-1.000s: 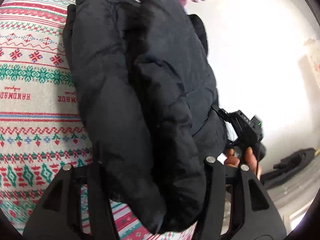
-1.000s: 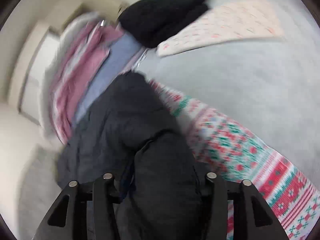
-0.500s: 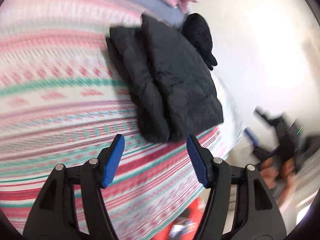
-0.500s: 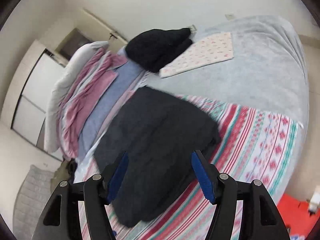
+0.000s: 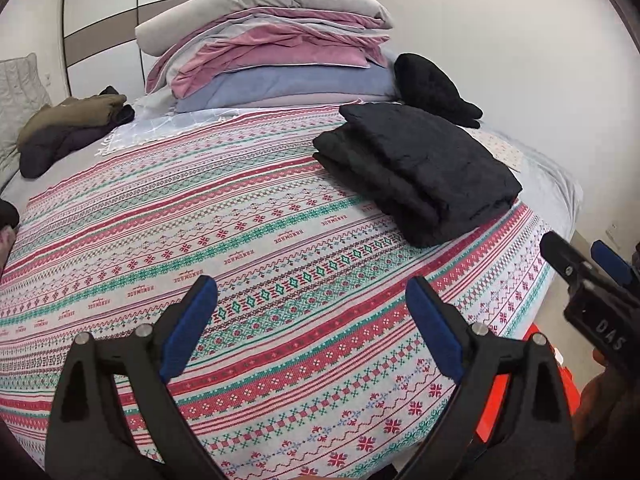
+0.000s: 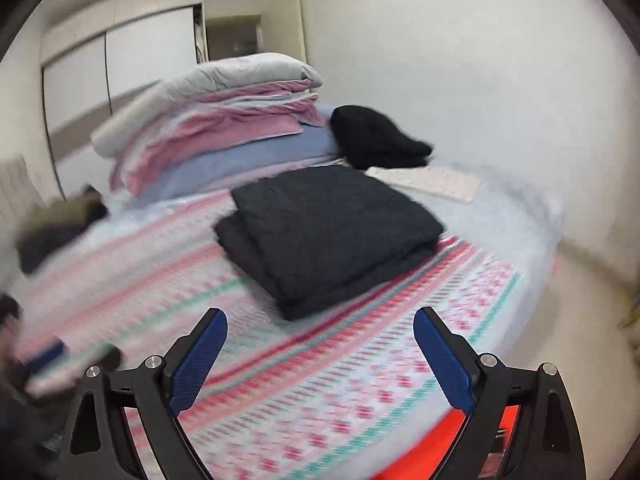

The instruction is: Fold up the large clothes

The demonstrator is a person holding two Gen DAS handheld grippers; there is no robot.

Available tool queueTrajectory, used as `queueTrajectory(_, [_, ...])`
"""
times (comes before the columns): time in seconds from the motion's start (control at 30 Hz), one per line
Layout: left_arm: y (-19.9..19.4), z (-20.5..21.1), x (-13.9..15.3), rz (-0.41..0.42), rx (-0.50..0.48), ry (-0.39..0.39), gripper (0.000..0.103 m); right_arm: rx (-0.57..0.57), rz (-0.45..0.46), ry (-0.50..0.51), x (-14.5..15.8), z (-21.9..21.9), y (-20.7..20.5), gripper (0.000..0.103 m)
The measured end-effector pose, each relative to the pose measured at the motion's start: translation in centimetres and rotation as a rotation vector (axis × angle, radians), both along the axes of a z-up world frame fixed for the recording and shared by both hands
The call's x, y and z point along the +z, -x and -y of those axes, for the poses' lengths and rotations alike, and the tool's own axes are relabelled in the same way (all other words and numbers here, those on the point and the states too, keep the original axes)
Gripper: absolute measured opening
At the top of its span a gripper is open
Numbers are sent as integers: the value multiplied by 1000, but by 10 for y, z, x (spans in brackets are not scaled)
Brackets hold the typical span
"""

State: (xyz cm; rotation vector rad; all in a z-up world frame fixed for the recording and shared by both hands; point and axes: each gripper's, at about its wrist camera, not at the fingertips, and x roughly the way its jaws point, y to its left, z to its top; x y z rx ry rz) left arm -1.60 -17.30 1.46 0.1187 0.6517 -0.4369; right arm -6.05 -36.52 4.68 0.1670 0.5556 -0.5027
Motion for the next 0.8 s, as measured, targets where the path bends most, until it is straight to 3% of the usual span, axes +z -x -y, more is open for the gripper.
queueTrajectory(0.03, [-1,5,-1,12,-1,-1,95,-22,-12,12,-7,3,2,95])
queueTrajectory(0.2, [10,12,-3,25,-61,10,95,-117,0,-116,-20,33,6,95])
queueTrajectory(0.57, [11,21,-8,11,-98,39,95,-148,-64,-99,-41,38,-11,95])
queueTrajectory(0.8, [2,22,-17,-45,-82,52,95,-155,-69,-82,-41,39,-13,95])
